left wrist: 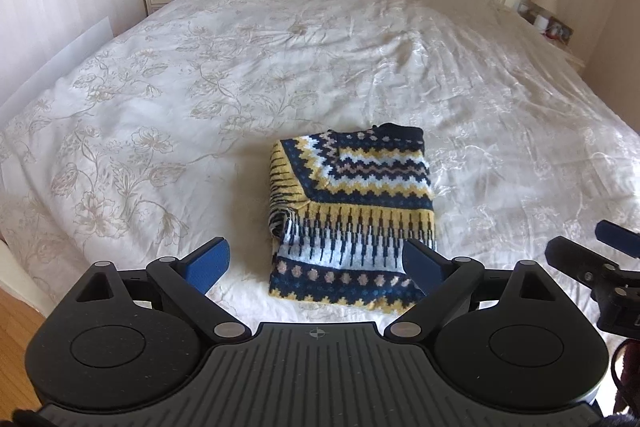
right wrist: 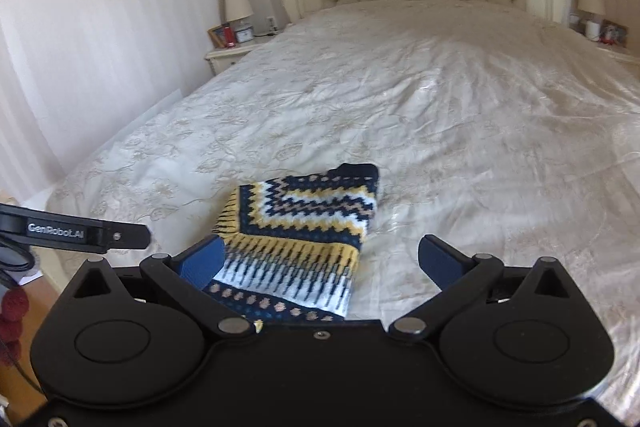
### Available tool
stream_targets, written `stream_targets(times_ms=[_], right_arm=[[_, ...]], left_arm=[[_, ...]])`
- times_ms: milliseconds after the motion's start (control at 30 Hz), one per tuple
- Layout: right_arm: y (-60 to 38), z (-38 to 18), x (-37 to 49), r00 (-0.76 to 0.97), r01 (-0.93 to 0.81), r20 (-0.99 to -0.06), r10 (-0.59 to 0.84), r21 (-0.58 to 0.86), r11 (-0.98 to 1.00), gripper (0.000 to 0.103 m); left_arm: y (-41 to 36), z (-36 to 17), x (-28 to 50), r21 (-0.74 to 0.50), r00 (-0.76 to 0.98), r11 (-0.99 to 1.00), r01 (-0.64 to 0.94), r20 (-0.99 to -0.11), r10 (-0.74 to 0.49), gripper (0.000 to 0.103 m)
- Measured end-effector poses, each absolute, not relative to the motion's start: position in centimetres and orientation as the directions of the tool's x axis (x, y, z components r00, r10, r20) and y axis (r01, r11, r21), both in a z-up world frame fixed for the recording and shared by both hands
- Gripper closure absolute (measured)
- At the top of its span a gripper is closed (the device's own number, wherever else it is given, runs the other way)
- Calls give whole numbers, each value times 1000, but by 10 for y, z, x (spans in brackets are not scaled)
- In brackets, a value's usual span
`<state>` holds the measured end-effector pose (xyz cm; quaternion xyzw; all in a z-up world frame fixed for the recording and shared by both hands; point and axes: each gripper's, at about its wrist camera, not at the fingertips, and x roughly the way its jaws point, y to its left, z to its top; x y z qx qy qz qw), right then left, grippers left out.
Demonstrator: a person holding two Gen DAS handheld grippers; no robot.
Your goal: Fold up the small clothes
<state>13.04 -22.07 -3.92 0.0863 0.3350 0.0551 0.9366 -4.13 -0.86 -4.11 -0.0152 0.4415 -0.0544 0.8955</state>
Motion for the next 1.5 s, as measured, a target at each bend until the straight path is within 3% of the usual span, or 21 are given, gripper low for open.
stream_targets(times_ms=[100,233,400,733,1500], right_arm=[[-222,-38,132,759,11,-643,106,175,984,1],[-230,-44,135,720,23,-677,153,243,970,1],[-228,-51,136,695,39,-707,128,215,976,1],[-224,-67,139,622,18,-768,152,208,978,1],[-218,-77,144,607,17,-780,156,208,978,1]], left_arm=[[-9,-45,-42,-84,579,994,64,-809,-105,9],[-12,-52,-44,-48,551,997,54,-831,-70,10],[-15,-62,-47,12,526,999,53,-850,-18,10],[-12,-80,-49,11,457,999,31,-890,-4,10],[-12,-94,-45,31,430,999,32,-903,15,10]])
